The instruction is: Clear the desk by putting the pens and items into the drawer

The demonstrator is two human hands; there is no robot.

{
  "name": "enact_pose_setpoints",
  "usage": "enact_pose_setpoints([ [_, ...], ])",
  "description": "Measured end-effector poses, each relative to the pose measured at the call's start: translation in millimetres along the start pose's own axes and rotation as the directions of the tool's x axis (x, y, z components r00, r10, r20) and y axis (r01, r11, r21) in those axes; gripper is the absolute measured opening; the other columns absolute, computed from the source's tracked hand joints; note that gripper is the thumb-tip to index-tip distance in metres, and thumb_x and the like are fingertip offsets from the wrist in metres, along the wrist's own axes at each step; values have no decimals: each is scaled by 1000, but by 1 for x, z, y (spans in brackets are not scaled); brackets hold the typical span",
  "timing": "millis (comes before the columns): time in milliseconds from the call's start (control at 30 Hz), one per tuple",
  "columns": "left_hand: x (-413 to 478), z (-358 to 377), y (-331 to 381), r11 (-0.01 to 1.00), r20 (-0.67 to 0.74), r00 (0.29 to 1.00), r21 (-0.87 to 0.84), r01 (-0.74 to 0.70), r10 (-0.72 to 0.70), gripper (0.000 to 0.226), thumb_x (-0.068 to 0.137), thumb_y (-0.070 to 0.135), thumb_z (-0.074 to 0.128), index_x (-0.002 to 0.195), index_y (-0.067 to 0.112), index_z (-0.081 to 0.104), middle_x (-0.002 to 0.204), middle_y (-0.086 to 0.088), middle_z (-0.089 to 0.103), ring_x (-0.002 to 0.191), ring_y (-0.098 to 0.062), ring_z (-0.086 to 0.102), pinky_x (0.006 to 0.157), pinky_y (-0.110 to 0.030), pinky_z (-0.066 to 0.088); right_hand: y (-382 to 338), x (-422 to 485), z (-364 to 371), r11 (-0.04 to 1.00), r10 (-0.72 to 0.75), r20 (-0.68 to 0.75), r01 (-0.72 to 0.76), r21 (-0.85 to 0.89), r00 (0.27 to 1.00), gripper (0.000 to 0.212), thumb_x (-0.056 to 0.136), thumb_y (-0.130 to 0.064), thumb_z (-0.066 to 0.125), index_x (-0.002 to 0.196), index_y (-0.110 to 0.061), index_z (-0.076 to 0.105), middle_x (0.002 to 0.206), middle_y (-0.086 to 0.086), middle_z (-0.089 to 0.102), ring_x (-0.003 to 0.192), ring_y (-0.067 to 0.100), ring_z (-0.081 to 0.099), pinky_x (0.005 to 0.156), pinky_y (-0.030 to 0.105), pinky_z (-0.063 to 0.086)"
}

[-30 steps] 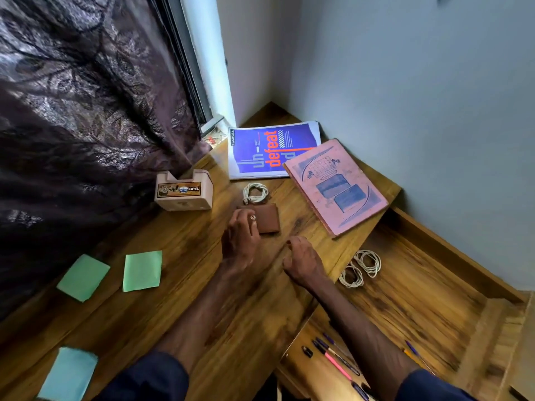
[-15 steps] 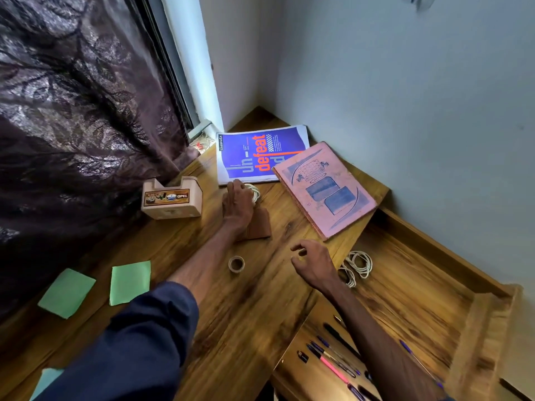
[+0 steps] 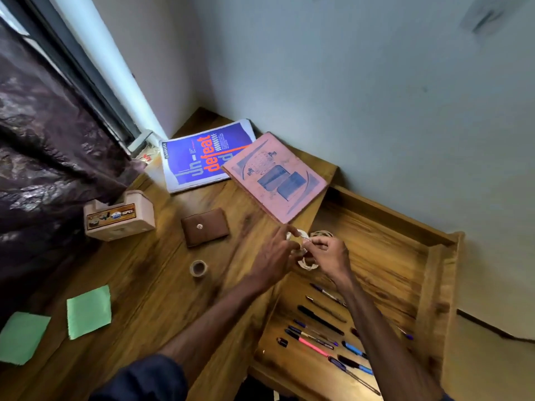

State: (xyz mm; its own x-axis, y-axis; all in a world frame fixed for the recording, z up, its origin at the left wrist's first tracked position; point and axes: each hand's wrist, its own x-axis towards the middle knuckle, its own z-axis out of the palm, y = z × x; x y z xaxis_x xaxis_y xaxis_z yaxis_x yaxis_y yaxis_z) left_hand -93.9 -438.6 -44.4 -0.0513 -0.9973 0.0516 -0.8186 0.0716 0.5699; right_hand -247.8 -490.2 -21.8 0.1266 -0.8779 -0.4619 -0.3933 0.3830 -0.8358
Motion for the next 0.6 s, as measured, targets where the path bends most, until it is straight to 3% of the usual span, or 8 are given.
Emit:
enact_pose_setpoints([
  [100,7,21,18,1000,41,999,21,-10,9,30,90,35,71,117,23,68,139,2,47,117,-16,50,91,-32,51,26,6,-34,986,131,-81,-122,112,988,14,90,-15,73,101,-6,74,88,9,77,73,21,76,63,31,62],
  [267,22,41,25,978,112,976,120,171,-184,46,95,15,62,138,17,49,150,-4,37,123,-19,49,91,-28,53,59,51,-77,938,327,-274,-276,209,904,34,91,-13,71,120,4,63,86,12,75,75,25,76,64,33,63],
  [400,30,47,16,950,208,966,301,87,-154,64,99,9,55,157,13,28,162,-8,27,141,-25,35,111,-31,42,57,101,-87,901,409,-288,-334,277,866,40,86,-13,78,120,2,64,84,10,74,72,22,74,50,20,56],
  [500,30,51,14,932,239,963,361,33,-127,63,103,11,52,158,8,22,165,-11,24,139,-25,40,114,-31,37,51,138,-80,874,441,-277,-337,351,854,35,83,-8,79,115,2,68,94,13,74,68,20,73,60,24,61],
  [600,31,56,7,934,260,957,355,25,-125,60,103,8,50,157,9,25,166,-11,23,131,-23,49,112,-31,41,50,164,-66,868,440,-273,-326,375,856,34,83,-3,79,114,4,68,102,17,73,64,17,70,59,23,61],
])
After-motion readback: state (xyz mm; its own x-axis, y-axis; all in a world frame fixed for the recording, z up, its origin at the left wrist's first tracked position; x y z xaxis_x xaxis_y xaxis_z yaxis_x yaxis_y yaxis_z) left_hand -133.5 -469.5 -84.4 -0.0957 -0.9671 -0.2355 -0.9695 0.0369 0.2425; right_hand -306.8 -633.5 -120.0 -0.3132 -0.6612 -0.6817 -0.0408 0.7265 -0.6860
